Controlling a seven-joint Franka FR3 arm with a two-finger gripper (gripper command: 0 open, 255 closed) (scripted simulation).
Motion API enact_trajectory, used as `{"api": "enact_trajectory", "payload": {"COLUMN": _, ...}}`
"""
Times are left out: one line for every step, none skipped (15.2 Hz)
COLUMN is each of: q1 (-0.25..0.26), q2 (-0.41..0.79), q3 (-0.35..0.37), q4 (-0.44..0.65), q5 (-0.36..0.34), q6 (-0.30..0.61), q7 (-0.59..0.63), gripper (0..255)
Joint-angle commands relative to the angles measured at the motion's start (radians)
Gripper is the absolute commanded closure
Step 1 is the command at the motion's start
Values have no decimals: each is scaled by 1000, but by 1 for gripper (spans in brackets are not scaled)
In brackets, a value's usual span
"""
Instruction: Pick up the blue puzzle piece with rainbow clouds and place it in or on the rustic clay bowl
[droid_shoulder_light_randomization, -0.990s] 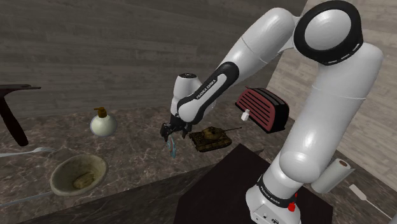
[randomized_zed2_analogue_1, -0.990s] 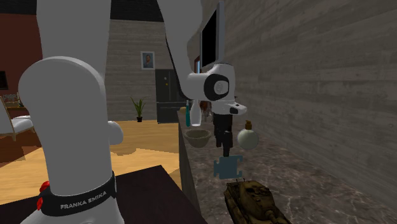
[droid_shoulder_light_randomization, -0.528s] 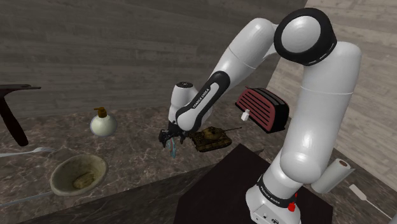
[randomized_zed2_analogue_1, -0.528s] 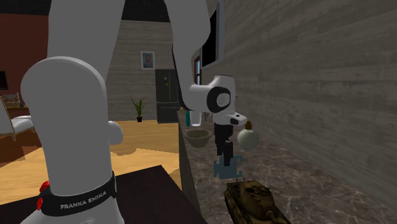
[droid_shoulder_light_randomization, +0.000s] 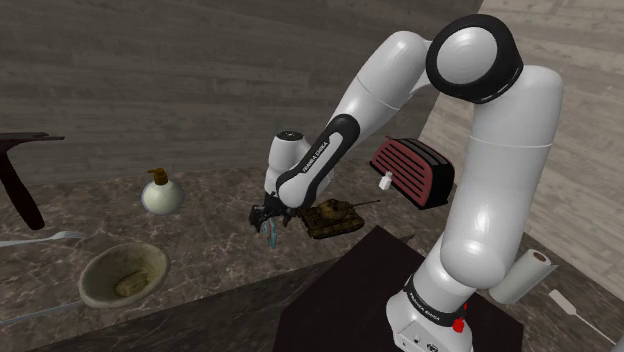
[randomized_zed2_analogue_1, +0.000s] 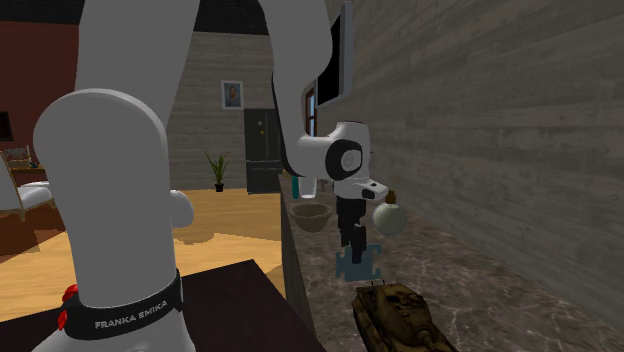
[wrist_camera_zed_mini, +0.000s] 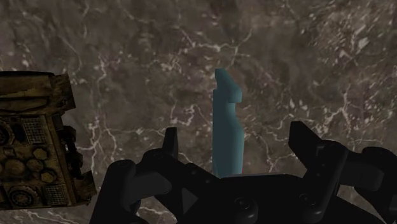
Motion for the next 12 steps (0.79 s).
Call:
{"api": "enact_trajectory", "payload": {"q1": 0, "q2": 0, "q3": 0, "q4": 0, "q5": 0, "q6": 0, "q7": 0, "gripper": 255}}
{"api": "enact_trajectory", "payload": {"q1": 0, "q2": 0, "q3": 0, "q4": 0, "q5": 0, "q6": 0, "q7": 0, "gripper": 255}}
{"api": "enact_trajectory", "payload": {"q1": 0, "q2": 0, "q3": 0, "q4": 0, "q5": 0, "q6": 0, "q7": 0, "gripper": 255}}
{"api": "enact_trajectory", "payload": {"q1": 0, "q2": 0, "q3": 0, "q4": 0, "q5": 0, "q6": 0, "q7": 0, "gripper": 255}}
{"api": "enact_trajectory", "payload": {"q1": 0, "q2": 0, "q3": 0, "q4": 0, "q5": 0, "q6": 0, "q7": 0, "gripper": 255}}
{"api": "enact_trajectory", "payload": {"q1": 0, "q2": 0, "q3": 0, "q4": 0, "q5": 0, "q6": 0, "q7": 0, "gripper": 255}}
{"api": "enact_trajectory", "payload": {"q1": 0, "q2": 0, "q3": 0, "q4": 0, "q5": 0, "q6": 0, "q7": 0, "gripper": 255}}
{"api": "enact_trajectory", "payload": {"q1": 0, "q2": 0, "q3": 0, "q4": 0, "q5": 0, "q6": 0, "q7": 0, "gripper": 255}}
{"api": "enact_trajectory", "payload": {"q1": 0, "q2": 0, "q3": 0, "q4": 0, "q5": 0, "q6": 0, "q7": 0, "gripper": 255}}
{"api": "enact_trajectory", "payload": {"q1": 0, "q2": 0, "q3": 0, "q4": 0, "q5": 0, "q6": 0, "q7": 0, "gripper": 255}}
{"api": "enact_trajectory", "payload": {"q1": -4, "q2": -15, "q3": 5, "q4": -2, "q5": 7, "q6": -12, "q7": -5, "gripper": 255}}
{"api": "enact_trajectory", "payload": {"q1": -8, "q2": -30, "q3": 10, "q4": -4, "q5": 14, "q6": -25, "q7": -10, "gripper": 255}}
